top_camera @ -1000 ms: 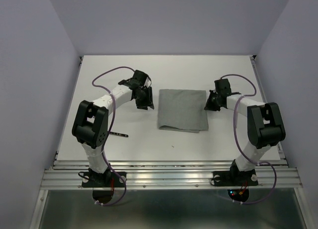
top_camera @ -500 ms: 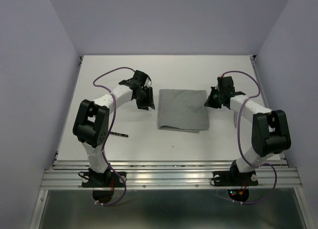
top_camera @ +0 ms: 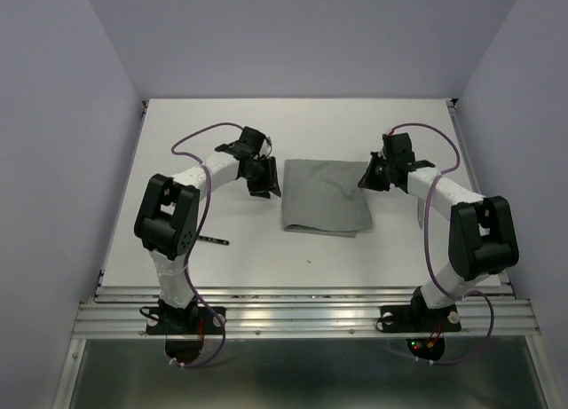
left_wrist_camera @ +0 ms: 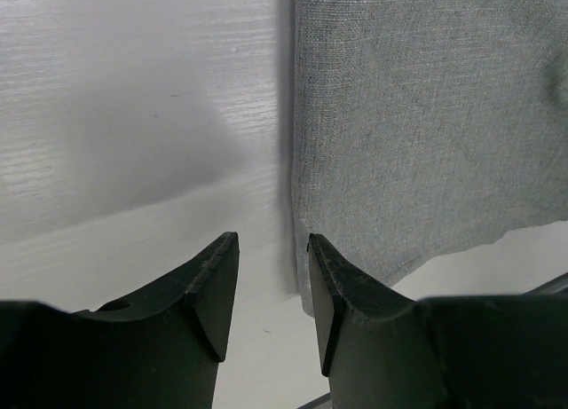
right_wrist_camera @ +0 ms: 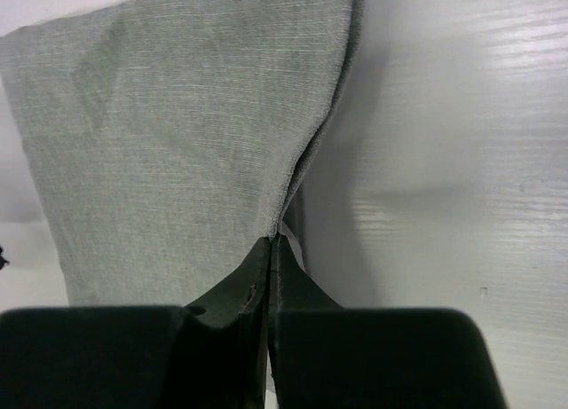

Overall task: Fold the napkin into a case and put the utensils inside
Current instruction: Fold the rectangle-folded napkin at the center of the board.

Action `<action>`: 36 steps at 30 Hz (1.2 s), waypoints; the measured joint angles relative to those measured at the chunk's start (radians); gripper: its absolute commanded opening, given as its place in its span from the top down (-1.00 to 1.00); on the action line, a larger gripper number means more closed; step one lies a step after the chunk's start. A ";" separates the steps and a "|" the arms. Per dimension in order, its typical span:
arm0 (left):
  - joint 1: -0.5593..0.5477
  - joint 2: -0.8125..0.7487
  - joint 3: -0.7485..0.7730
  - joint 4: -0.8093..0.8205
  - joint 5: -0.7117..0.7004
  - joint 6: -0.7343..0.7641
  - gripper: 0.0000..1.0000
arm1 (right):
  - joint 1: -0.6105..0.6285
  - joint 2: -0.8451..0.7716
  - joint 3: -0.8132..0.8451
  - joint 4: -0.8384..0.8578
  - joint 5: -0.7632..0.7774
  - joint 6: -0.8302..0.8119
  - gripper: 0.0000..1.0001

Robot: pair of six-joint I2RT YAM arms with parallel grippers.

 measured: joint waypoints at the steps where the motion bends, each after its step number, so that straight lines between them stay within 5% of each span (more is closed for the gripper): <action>1: 0.000 0.003 0.000 0.003 0.007 0.000 0.03 | 0.005 0.000 0.006 0.000 -0.002 0.002 0.99; 18: 0.033 0.018 0.000 0.019 0.044 0.010 0.05 | 0.193 0.000 0.229 -0.045 -0.013 0.058 0.99; 30: 0.320 -0.115 0.082 -0.116 -0.028 0.061 0.06 | 0.381 0.151 0.530 -0.054 -0.005 0.121 0.99; 36: 0.376 -0.194 0.080 -0.123 -0.062 0.063 0.06 | 0.511 0.312 0.742 -0.057 0.003 0.150 0.99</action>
